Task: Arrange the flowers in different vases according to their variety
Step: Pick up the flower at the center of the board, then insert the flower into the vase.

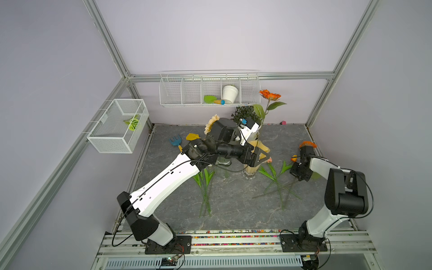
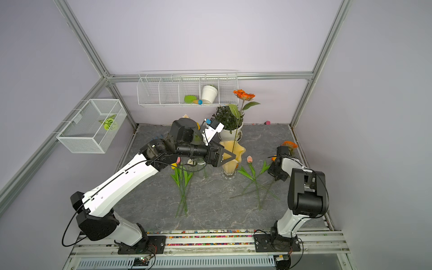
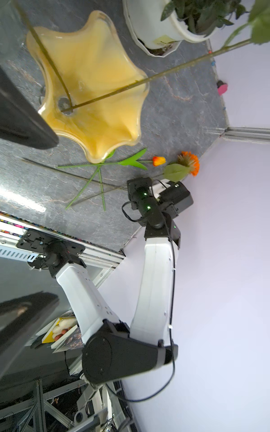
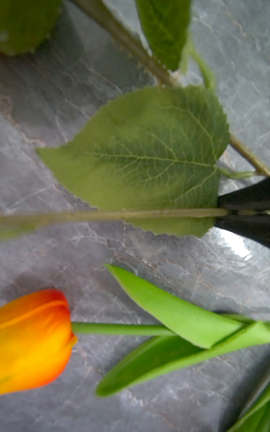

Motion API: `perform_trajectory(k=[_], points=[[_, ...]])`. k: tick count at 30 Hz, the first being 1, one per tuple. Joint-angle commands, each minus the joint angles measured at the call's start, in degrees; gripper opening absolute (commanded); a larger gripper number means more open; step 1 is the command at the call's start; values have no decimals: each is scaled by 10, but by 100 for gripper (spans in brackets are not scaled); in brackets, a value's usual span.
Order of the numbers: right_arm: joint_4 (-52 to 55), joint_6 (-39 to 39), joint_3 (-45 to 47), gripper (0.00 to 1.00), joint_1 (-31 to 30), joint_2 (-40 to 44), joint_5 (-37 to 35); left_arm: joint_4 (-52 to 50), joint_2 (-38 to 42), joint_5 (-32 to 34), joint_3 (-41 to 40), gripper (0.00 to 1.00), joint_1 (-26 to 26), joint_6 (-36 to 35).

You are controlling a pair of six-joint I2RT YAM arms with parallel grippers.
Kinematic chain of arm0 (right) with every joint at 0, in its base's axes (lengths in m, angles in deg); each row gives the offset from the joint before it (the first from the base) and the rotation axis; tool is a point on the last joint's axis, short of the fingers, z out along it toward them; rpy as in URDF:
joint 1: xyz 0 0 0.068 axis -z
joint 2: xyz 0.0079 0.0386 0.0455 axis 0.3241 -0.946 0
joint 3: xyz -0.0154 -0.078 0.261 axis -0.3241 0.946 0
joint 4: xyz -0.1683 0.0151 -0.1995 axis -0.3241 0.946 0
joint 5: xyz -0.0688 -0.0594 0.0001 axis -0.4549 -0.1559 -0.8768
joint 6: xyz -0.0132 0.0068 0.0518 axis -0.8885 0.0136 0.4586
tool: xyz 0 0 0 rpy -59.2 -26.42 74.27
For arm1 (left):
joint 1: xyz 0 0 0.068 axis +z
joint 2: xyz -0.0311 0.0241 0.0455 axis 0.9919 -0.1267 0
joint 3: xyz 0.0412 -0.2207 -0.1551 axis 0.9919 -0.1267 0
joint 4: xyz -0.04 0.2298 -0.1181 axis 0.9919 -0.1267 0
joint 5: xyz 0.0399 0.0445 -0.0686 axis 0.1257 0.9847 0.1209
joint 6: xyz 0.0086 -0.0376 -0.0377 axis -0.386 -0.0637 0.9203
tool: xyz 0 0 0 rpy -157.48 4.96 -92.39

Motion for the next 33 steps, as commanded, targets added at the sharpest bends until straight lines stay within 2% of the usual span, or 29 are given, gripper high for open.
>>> perform_trajectory(k=[1, 11, 14, 17, 22, 25, 28, 33], points=[[12, 1, -8, 0, 3, 26, 5, 11, -11, -25, 40, 100, -4, -27], [7, 3, 2, 0, 3, 155, 16, -19, -42, -14, 122, 100, -4, -70], [-3, -10, -2, 0, 3, 215, 43, 14, -19, 3, 114, 100, -4, -76], [-17, -41, -15, 0, 4, 280, 103, 54, 27, 40, 91, 100, -4, -89], [-31, -55, -54, 0, -1, 375, 163, 102, 135, 168, 14, 100, -4, -96], [-10, -76, -109, 0, -16, 406, 174, 86, 191, 230, -19, 100, -4, -92], [12, -94, -172, 0, -59, 417, 163, 57, 244, 295, -51, 100, -4, -77], [-15, -100, -261, 0, -152, 408, 148, 15, 324, 443, -127, 100, -3, -20]])
